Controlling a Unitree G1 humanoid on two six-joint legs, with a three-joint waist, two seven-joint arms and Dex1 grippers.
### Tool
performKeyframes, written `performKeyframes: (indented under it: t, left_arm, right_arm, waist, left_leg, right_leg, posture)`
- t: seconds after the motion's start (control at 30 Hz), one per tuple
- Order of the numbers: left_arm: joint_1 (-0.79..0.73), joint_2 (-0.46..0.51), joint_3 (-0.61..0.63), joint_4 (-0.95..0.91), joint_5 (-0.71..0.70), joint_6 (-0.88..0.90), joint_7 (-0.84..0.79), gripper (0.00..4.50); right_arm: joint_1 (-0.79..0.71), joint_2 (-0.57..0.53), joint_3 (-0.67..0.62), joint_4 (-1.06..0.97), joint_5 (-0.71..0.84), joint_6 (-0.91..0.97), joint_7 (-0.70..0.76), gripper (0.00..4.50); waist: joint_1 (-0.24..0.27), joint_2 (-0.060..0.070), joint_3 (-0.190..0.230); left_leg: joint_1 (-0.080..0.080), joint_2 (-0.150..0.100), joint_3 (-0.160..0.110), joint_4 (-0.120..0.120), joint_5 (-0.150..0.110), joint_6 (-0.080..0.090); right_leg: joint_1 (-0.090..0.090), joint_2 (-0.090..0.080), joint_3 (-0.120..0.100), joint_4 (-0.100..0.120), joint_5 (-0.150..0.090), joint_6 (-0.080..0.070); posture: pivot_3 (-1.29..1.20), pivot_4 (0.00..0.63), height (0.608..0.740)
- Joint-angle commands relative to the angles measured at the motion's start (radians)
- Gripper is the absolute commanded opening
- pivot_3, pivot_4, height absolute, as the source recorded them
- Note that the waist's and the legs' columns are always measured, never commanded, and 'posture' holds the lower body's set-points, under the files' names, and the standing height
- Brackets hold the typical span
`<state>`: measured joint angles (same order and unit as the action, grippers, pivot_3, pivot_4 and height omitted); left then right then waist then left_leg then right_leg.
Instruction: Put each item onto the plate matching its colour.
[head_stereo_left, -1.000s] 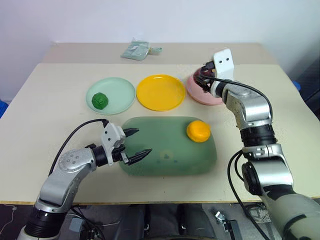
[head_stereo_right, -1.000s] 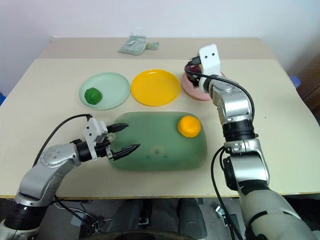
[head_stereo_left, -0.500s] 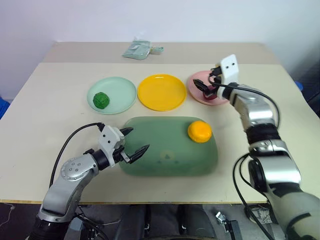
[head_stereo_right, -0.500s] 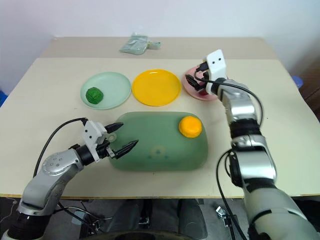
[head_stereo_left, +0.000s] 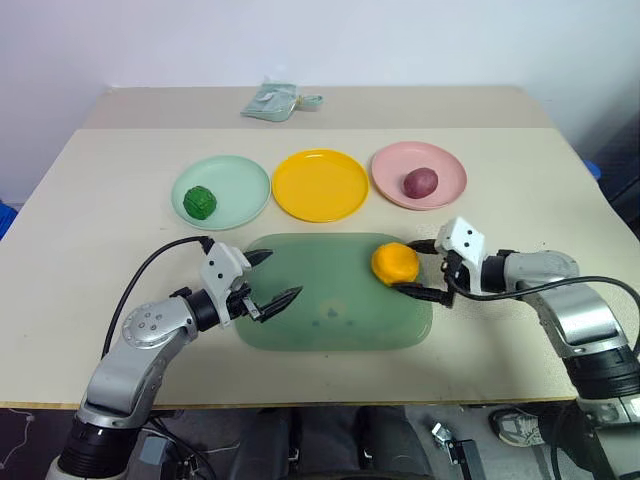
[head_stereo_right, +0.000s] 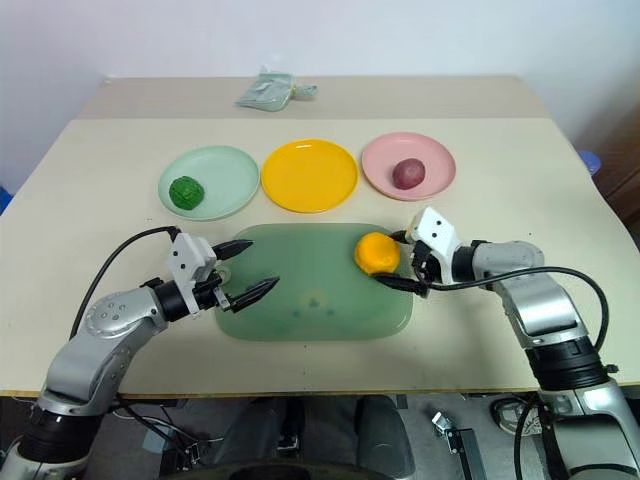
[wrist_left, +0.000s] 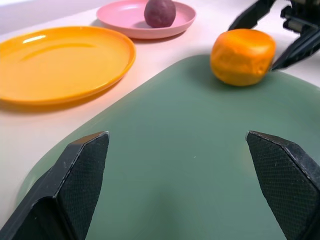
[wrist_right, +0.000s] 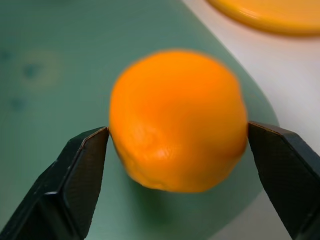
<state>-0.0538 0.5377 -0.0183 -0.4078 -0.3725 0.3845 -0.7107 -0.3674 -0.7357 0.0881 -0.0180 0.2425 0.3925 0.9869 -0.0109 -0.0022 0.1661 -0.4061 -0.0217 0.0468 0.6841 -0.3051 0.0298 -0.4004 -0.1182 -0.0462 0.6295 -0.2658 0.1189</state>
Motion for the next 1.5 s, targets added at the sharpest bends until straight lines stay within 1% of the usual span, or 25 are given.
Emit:
performKeyframes:
  t: [0.03, 0.13, 0.23, 0.27, 0.3, 0.33, 0.4, 0.47, 0.53, 0.6, 0.63, 0.67, 0.77, 0.83, 0.97, 1.07, 1.17, 1.3, 1.5]
  left_arm:
    - [0.003, 0.004, 0.018, -0.027, -0.008, -0.005, 0.004, 4.50]
    - [0.028, 0.007, 0.048, -0.034, -0.007, -0.004, 0.024, 4.50]
    - [0.043, -0.008, 0.099, -0.028, -0.009, -0.008, 0.074, 4.50]
    - [0.042, -0.020, 0.126, -0.015, 0.004, -0.017, 0.112, 4.50]
    - [0.040, -0.027, 0.143, -0.006, 0.014, -0.024, 0.138, 4.50]
    - [0.040, -0.038, 0.166, 0.003, 0.019, -0.029, 0.166, 4.50]
    - [0.045, -0.050, 0.191, 0.004, 0.025, -0.034, 0.195, 4.50]
    - [0.058, -0.055, 0.199, -0.010, 0.029, -0.036, 0.208, 4.50]
    - [0.069, -0.056, 0.199, -0.023, 0.032, -0.037, 0.215, 4.50]
    - [0.078, -0.058, 0.201, -0.035, 0.035, -0.038, 0.225, 4.50]
    - [0.082, -0.061, 0.204, -0.043, 0.034, -0.036, 0.231, 4.50]
    - [0.086, -0.064, 0.209, -0.050, 0.034, -0.035, 0.239, 4.50]
    - [0.096, -0.071, 0.222, -0.060, 0.038, -0.035, 0.259, 4.50]
    - [0.104, -0.071, 0.236, -0.057, 0.044, -0.041, 0.272, 4.50]
    - [0.139, -0.049, 0.309, -0.015, 0.055, -0.068, 0.281, 4.50]
    - [0.174, -0.023, 0.384, 0.052, 0.066, -0.110, 0.272, 4.50]
    - [0.205, -0.002, 0.437, 0.102, 0.067, -0.139, 0.259, 4.50]
    - [0.232, 0.016, 0.484, 0.150, 0.051, -0.162, 0.229, 4.50]
    - [0.249, 0.009, 0.489, 0.159, 0.040, -0.163, 0.213, 4.50]
  right_arm:
    - [-0.028, 0.026, -0.014, -0.022, 0.000, -0.024, -0.022, 2.96]
    - [-0.082, 0.102, -0.026, -0.024, 0.024, -0.013, -0.070, 2.89]
    - [-0.183, 0.232, -0.010, 0.043, -0.022, -0.028, -0.200, 2.89]
    - [-0.247, 0.299, -0.003, 0.111, -0.051, -0.030, -0.279, 2.89]
    - [-0.289, 0.344, -0.001, 0.160, -0.071, -0.030, -0.332, 2.89]
    - [-0.355, 0.400, 0.003, 0.256, -0.106, -0.032, -0.413, 2.89]
    - [-0.450, 0.474, 0.008, 0.417, -0.156, -0.051, -0.512, 2.89]
    - [-0.530, 0.529, 0.013, 0.582, -0.185, -0.101, -0.559, 2.89]
    - [-0.582, 0.558, 0.008, 0.695, -0.197, -0.151, -0.572, 2.89]
    - [-0.617, 0.573, -0.004, 0.767, -0.198, -0.198, -0.576, 3.94]
    - [-0.627, 0.573, -0.002, 0.783, -0.201, -0.228, -0.567, 4.27]
    - [-0.629, 0.567, 0.004, 0.784, -0.207, -0.260, -0.550, 4.40]
    - [-0.594, 0.520, 0.015, 0.713, -0.214, -0.343, -0.482, 4.40]
    - [-0.538, 0.460, 0.000, 0.615, -0.187, -0.380, -0.398, 4.40]
    - [-0.360, 0.289, -0.078, 0.360, -0.055, -0.307, -0.192, 4.40]
    - [-0.210, 0.146, -0.158, 0.272, -0.003, -0.243, -0.121, 4.40]
    - [-0.064, 0.034, -0.245, 0.233, 0.054, -0.188, -0.061, 4.40]
    - [0.098, -0.044, -0.311, 0.155, 0.114, -0.132, 0.006, 4.40]
    - [0.170, -0.072, -0.363, 0.114, 0.129, -0.082, -0.023, 4.40]
  waist:
    - [0.001, 0.000, 0.000]
    - [-0.002, 0.000, 0.000]
    - [-0.009, 0.000, 0.000]
    - [-0.008, 0.000, 0.000]
    - [-0.008, 0.000, 0.000]
    - [-0.009, 0.000, 0.000]
    - [-0.005, 0.000, 0.000]
    - [-0.002, 0.000, 0.000]
    - [0.000, 0.000, 0.000]
    - [-0.002, 0.000, 0.000]
    - [-0.003, 0.000, 0.000]
    - [-0.005, 0.000, 0.000]
    - [-0.010, 0.001, 0.001]
    - [-0.007, 0.001, 0.001]
    - [0.000, 0.001, 0.000]
    - [0.000, 0.001, 0.000]
    - [0.000, 0.001, 0.000]
    - [-0.003, 0.001, 0.000]
    - [-0.001, 0.001, 0.000]
  left_leg:
    - [0.000, 0.000, 0.000, 0.000, 0.000, 0.000]
    - [0.000, 0.000, 0.000, 0.000, 0.000, 0.000]
    - [0.000, 0.000, 0.000, 0.000, 0.001, -0.001]
    - [0.000, 0.000, 0.000, -0.001, 0.001, -0.002]
    - [-0.001, 0.000, 0.000, -0.001, 0.001, -0.002]
    - [-0.001, 0.000, 0.000, -0.001, 0.001, -0.002]
    - [-0.002, 0.000, 0.001, -0.001, 0.002, -0.003]
    - [-0.002, -0.001, 0.000, -0.001, 0.002, -0.003]
    - [-0.003, -0.002, -0.001, -0.001, 0.001, -0.002]
    - [-0.003, -0.004, -0.001, -0.001, 0.001, -0.001]
    - [-0.003, -0.004, 0.000, -0.001, 0.001, -0.001]
    - [-0.003, -0.004, 0.000, -0.001, 0.001, -0.001]
    - [-0.003, -0.003, 0.000, -0.001, 0.001, -0.001]
    - [-0.003, -0.002, 0.000, -0.001, 0.001, -0.002]
    - [-0.003, -0.002, -0.001, -0.001, 0.001, -0.001]
    - [-0.003, -0.002, 0.000, 0.000, 0.001, -0.001]
    - [-0.002, -0.001, 0.000, -0.001, 0.001, -0.001]
    - [-0.002, 0.000, 0.000, -0.001, 0.000, 0.000]
    - [-0.001, 0.001, 0.001, -0.001, 0.000, 0.000]
  right_leg:
    - [0.000, 0.000, 0.000, 0.000, 0.000, 0.000]
    - [0.000, 0.000, 0.000, 0.000, 0.000, 0.000]
    - [-0.002, 0.001, 0.000, 0.001, 0.000, 0.000]
    - [-0.002, 0.001, 0.001, 0.001, 0.000, 0.000]
    - [-0.003, 0.001, 0.001, 0.001, 0.000, 0.000]
    - [-0.003, 0.001, 0.001, 0.002, 0.000, 0.000]
    - [-0.005, 0.001, 0.000, 0.003, 0.000, 0.000]
    - [-0.005, 0.001, -0.001, 0.003, 0.000, 0.000]
    - [-0.005, 0.002, -0.003, 0.002, 0.000, 0.000]
    - [-0.004, 0.001, -0.003, 0.002, 0.000, 0.000]
    - [-0.003, 0.001, -0.003, 0.003, 0.000, 0.000]
    - [-0.003, 0.001, -0.003, 0.002, 0.000, 0.000]
    - [-0.004, 0.002, -0.004, 0.003, 0.000, 0.000]
    - [-0.005, 0.003, -0.004, 0.002, 0.000, 0.000]
    - [-0.003, 0.003, -0.004, 0.002, 0.000, 0.000]
    - [-0.002, 0.001, -0.005, 0.001, 0.000, 0.000]
    - [-0.002, 0.000, -0.005, 0.001, 0.000, 0.000]
    - [-0.002, 0.000, -0.004, 0.000, 0.000, 0.000]
    - [-0.002, -0.002, -0.002, 0.000, 0.000, 0.000]
  posture:
    - [0.00, 0.150, 0.740]
    - [0.00, 0.150, 0.740]
    - [0.00, 0.150, 0.740]
    - [0.00, 0.150, 0.740]
    - [0.00, 0.150, 0.740]
    - [0.00, 0.150, 0.740]
    - [0.00, 0.150, 0.740]
    - [0.00, 0.150, 0.740]
    - [0.00, 0.150, 0.740]
    - [0.00, 0.150, 0.740]
    - [0.00, 0.150, 0.740]
    - [0.00, 0.150, 0.740]
    - [0.00, 0.150, 0.740]
    - [0.00, 0.150, 0.740]
    - [0.00, 0.150, 0.740]
    - [0.00, 0.150, 0.740]
    - [0.00, 0.150, 0.740]
    - [0.00, 0.150, 0.740]
    - [0.00, 0.150, 0.740]
